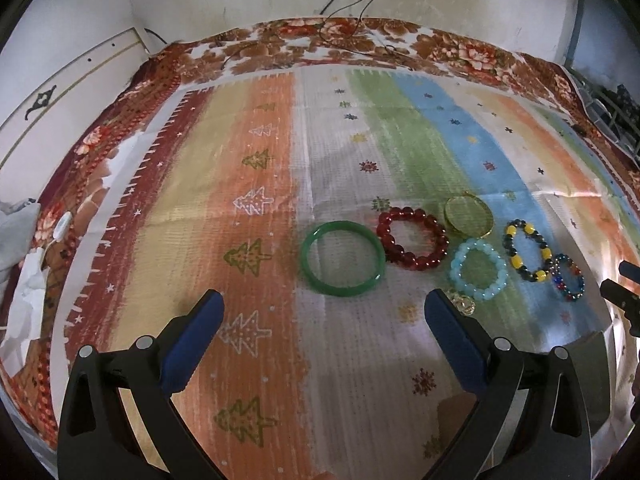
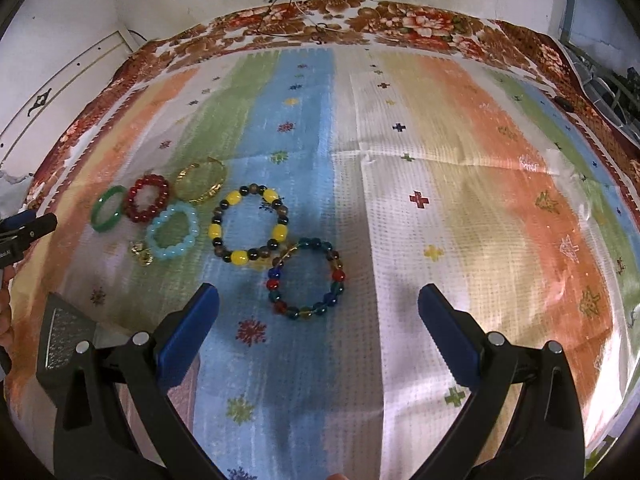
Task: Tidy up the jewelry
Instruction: 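Lower the right tool over the multicolour bead bracelet while the left tool lowers over the green jade bangle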
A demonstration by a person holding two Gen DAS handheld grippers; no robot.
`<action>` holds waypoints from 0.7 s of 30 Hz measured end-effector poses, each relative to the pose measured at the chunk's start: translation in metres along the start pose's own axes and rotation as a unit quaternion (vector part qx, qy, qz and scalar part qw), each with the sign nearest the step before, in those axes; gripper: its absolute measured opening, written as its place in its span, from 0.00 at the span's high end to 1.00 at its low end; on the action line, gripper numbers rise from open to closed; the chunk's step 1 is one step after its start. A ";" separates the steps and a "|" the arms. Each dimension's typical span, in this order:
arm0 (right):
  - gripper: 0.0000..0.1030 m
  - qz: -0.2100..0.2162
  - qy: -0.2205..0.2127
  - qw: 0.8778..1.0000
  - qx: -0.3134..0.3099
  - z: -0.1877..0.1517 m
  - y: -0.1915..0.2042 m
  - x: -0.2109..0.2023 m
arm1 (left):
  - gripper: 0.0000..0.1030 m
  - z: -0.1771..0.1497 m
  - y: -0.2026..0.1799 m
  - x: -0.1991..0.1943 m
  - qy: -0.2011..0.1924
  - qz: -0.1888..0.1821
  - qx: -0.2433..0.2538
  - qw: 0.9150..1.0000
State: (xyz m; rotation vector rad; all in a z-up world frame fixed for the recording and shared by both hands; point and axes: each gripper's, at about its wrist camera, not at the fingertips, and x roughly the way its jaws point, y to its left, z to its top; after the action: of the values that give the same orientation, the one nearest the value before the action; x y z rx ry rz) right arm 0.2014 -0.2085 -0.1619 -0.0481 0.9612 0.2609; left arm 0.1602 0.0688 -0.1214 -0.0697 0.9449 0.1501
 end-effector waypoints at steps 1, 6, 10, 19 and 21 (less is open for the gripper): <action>0.04 -0.004 0.003 1.000 0.000 0.001 0.000 0.003 | 0.05 0.001 0.001 0.002 0.000 0.000 0.000 1.000; 0.04 -0.020 0.017 1.000 0.007 0.003 -0.007 0.016 | 0.05 0.006 0.004 0.017 0.009 0.002 0.001 1.000; 0.04 -0.028 0.025 0.999 0.007 0.004 -0.011 0.026 | 0.05 0.009 0.007 0.031 0.019 0.008 -0.004 1.000; 0.05 -0.050 0.044 0.998 0.000 0.006 -0.014 0.052 | 0.05 0.014 0.018 0.070 0.047 0.017 -0.020 0.999; 0.05 -0.052 0.050 0.997 -0.003 0.003 -0.013 0.060 | 0.05 0.014 0.019 0.076 0.051 0.024 -0.020 0.998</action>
State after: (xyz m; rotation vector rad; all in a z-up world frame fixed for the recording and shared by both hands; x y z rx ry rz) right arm 0.2390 -0.2089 -0.2099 -0.1164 1.0548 0.1667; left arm 0.2127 0.0964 -0.1746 -0.0927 1.0466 0.2121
